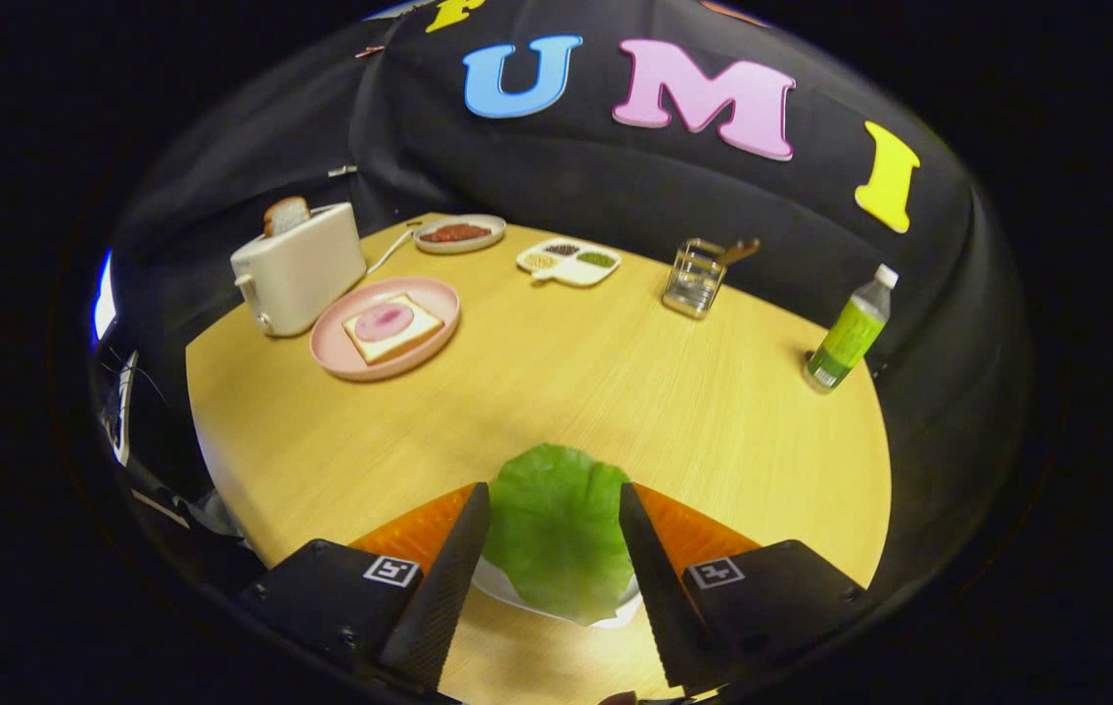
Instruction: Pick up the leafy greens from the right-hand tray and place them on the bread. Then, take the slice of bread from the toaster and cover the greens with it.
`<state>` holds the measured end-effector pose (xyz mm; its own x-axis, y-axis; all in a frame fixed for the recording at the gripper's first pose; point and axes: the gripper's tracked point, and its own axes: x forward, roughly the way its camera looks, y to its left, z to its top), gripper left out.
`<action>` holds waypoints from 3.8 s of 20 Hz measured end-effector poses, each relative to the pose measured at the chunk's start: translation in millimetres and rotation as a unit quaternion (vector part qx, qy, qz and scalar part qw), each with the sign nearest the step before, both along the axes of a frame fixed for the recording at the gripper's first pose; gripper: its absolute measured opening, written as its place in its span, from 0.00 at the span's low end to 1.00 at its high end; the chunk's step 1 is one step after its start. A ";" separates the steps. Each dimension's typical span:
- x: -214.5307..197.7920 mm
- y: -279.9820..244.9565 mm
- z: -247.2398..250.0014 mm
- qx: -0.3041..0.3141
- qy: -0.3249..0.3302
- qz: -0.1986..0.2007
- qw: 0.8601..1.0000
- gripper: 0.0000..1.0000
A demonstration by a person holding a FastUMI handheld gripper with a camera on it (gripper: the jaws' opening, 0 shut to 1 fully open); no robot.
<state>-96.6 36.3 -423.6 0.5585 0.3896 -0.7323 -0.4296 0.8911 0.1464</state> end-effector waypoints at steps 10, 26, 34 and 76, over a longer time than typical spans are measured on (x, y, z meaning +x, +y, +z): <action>-5.6 3.0 -65.7 -0.017 0.089 0.016 0.996 0.72; 17.2 34.9 30.9 0.036 0.037 0.001 0.999 0.06; 54.3 150.8 102.7 0.085 0.001 0.038 0.996 0.06; 118.8 472.4 259.1 0.137 -0.096 0.115 0.979 0.85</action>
